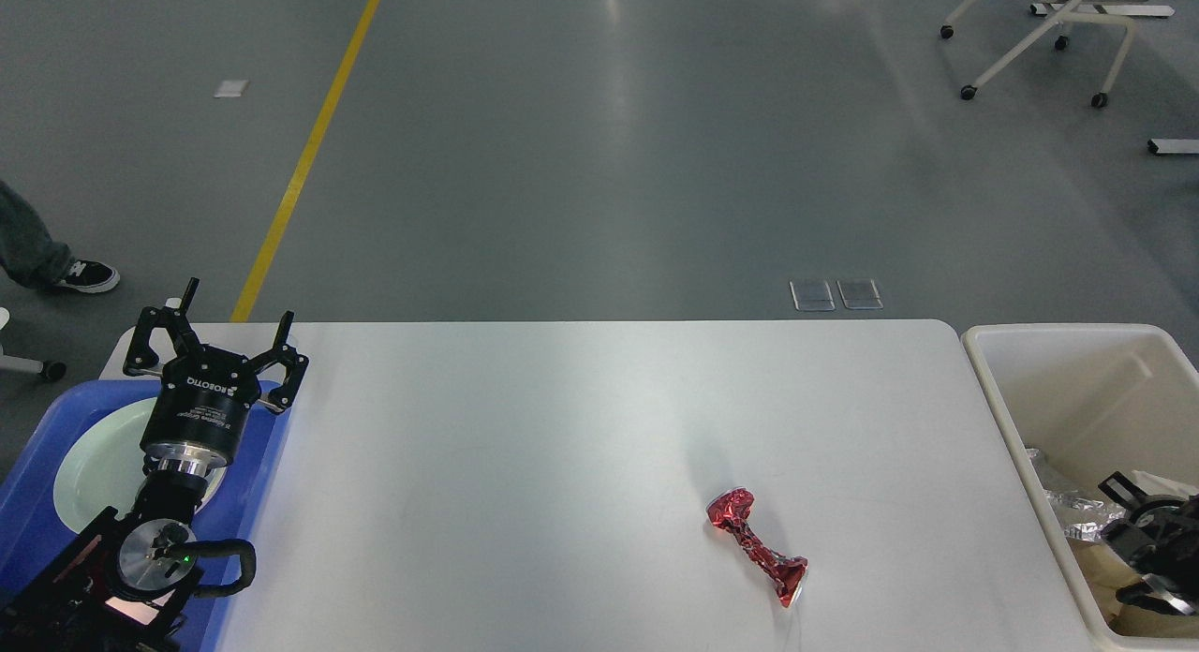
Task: Tidy desktop
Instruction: 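Lower the paper cup into the bin and open the right gripper, then raise the right gripper out of the bin toward the red wrapper, then lower the right gripper and grasp the red crumpled wrapper, then lift the red wrapper and carry it to the white bin, then lower the red wrapper into the bin and release it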
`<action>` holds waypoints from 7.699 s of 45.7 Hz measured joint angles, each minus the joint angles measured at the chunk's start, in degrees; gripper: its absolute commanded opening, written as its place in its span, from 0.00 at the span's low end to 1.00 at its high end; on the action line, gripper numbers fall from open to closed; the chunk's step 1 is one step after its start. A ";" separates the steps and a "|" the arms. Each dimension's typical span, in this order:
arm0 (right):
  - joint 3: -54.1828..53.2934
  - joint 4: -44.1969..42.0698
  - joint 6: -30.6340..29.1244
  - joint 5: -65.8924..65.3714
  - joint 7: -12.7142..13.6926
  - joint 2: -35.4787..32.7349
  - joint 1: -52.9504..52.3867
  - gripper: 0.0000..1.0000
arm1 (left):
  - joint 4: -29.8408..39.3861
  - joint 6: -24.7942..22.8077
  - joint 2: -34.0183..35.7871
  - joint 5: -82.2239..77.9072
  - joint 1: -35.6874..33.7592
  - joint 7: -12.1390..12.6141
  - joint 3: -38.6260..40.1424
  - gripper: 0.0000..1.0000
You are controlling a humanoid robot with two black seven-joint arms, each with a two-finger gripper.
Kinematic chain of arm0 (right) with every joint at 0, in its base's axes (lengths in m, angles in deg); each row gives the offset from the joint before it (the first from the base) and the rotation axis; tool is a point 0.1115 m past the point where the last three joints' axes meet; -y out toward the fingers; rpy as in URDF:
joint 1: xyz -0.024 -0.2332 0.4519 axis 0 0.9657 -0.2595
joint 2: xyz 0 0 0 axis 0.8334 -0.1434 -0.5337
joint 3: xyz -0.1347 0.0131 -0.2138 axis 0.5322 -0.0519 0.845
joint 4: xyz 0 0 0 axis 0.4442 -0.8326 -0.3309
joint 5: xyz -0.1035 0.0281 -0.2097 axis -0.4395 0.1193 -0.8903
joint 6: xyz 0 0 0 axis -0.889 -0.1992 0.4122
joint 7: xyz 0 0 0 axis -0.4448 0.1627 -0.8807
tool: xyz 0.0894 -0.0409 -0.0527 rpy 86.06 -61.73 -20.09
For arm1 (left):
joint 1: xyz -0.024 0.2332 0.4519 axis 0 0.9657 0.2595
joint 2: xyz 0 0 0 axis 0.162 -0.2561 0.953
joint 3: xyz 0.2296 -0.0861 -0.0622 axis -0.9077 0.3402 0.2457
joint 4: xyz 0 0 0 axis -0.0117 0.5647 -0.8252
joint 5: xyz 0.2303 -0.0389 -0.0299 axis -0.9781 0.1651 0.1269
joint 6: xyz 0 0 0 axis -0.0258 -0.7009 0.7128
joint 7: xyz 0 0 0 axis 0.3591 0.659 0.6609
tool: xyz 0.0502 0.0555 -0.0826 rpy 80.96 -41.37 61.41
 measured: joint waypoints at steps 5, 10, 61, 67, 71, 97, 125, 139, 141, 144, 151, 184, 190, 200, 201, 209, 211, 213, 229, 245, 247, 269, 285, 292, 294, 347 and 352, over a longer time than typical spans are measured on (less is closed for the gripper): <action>-0.02 0.14 2.38 0.01 -0.02 0.00 -0.09 1.00 | 0.00 0.00 0.00 0.00 0.00 0.00 0.00 0.96; 0.08 0.62 2.80 -0.46 -0.01 -0.12 -0.22 1.00 | 0.00 0.00 0.00 0.00 0.00 0.00 0.00 0.96; 6.13 27.88 -17.64 -25.49 0.68 -12.32 -35.11 1.00 | 0.00 0.00 -0.02 0.00 0.00 0.05 -0.01 0.96; 13.76 35.34 -26.17 -25.72 0.69 -11.46 -46.82 1.00 | 0.00 0.00 -0.02 0.00 0.00 0.05 -0.01 0.96; 18.91 40.90 -31.36 -25.55 0.65 -9.28 -55.41 1.00 | 0.00 0.00 -0.01 0.00 0.00 0.05 -0.01 0.96; 33.29 70.32 -62.66 -1.60 0.79 0.83 -99.30 1.00 | -0.03 0.00 -0.03 0.00 0.00 0.05 -0.03 0.96; 32.28 71.64 -62.67 -0.57 0.56 1.73 -97.46 1.00 | -0.02 0.00 -0.01 0.00 0.00 0.05 -0.02 0.96; 24.27 71.54 -49.02 -5.13 0.52 5.40 -83.01 0.99 | 0.01 0.00 0.01 0.01 0.00 0.04 0.00 0.96; 23.28 71.59 -46.68 -6.21 0.52 6.12 -80.88 0.98 | 0.02 0.00 0.01 0.01 0.00 0.04 0.00 0.96; 21.51 71.62 -43.66 -8.58 0.53 7.19 -78.00 0.97 | 0.02 0.00 0.01 0.01 0.00 0.04 0.00 0.96; 15.90 71.65 -38.79 -18.44 0.52 9.96 -69.72 0.94 | 0.01 0.00 0.00 0.01 0.00 0.04 0.00 0.96; 13.94 57.27 -21.26 -44.94 0.80 19.59 -39.79 0.84 | 0.00 0.00 0.00 0.00 0.00 0.04 0.00 0.96; 14.37 56.23 -19.54 -45.03 0.79 19.79 -37.78 0.55 | 0.00 0.00 0.00 0.00 0.00 0.04 0.00 0.96; 14.60 56.26 -18.43 -44.75 0.80 19.51 -37.49 0.00 | 0.00 0.00 0.00 0.00 0.00 0.04 0.00 0.96; 14.61 56.29 -18.43 -44.73 0.79 19.46 -37.52 0.00 | 0.00 0.00 0.00 0.00 0.00 0.04 0.00 0.96; 14.78 56.75 -18.84 -44.80 0.75 18.03 -37.77 0.00 | 0.01 0.00 0.00 0.00 0.00 0.04 0.00 0.96; 14.78 56.83 -18.93 -44.80 0.72 17.71 -37.82 0.00 | 0.01 0.00 0.00 0.00 0.00 0.04 0.00 0.96; 14.79 56.89 -18.98 -44.69 0.70 17.50 -37.83 0.00 | 0.01 0.00 0.00 0.00 0.00 0.04 0.00 0.96; 16.48 62.22 -19.53 -34.26 0.29 14.94 -44.45 0.00 | 0.01 0.00 -0.01 0.00 0.00 0.04 0.00 0.96; 23.09 75.88 -22.50 -21.22 0.10 6.17 -66.59 0.00 | 0.01 0.00 -0.01 0.00 0.00 0.13 0.00 0.96; 24.10 76.63 -24.52 -19.19 0.08 5.54 -69.23 0.00 | 0.01 0.00 -0.01 0.00 0.00 0.13 0.00 0.96; 31.62 87.12 -38.28 -5.36 0.69 -1.19 -88.77 0.00 | 0.01 0.00 0.00 0.00 0.00 0.05 0.00 0.96; 36.19 79.58 -34.36 -3.77 0.61 -7.48 -83.01 0.00 | 0.01 0.00 0.00 0.00 0.00 0.04 0.00 0.96; 36.17 68.17 -32.45 -4.02 0.43 -14.26 -73.26 0.00 | 0.01 0.00 0.00 0.00 0.00 0.04 0.00 0.96; 35.79 63.73 -32.09 -4.20 0.33 -15.66 -69.69 0.00 | 0.01 0.00 0.00 0.00 0.00 0.04 0.00 0.96; 10.68 1.12 1.20 -3.67 0.26 0.88 1.00 1.00 | -0.01 0.00 -0.02 0.00 0.00 0.04 0.00 0.96; 10.68 1.47 3.38 -3.67 0.26 1.00 0.97 1.00 | -0.01 0.00 -0.01 0.00 0.00 0.04 0.00 0.96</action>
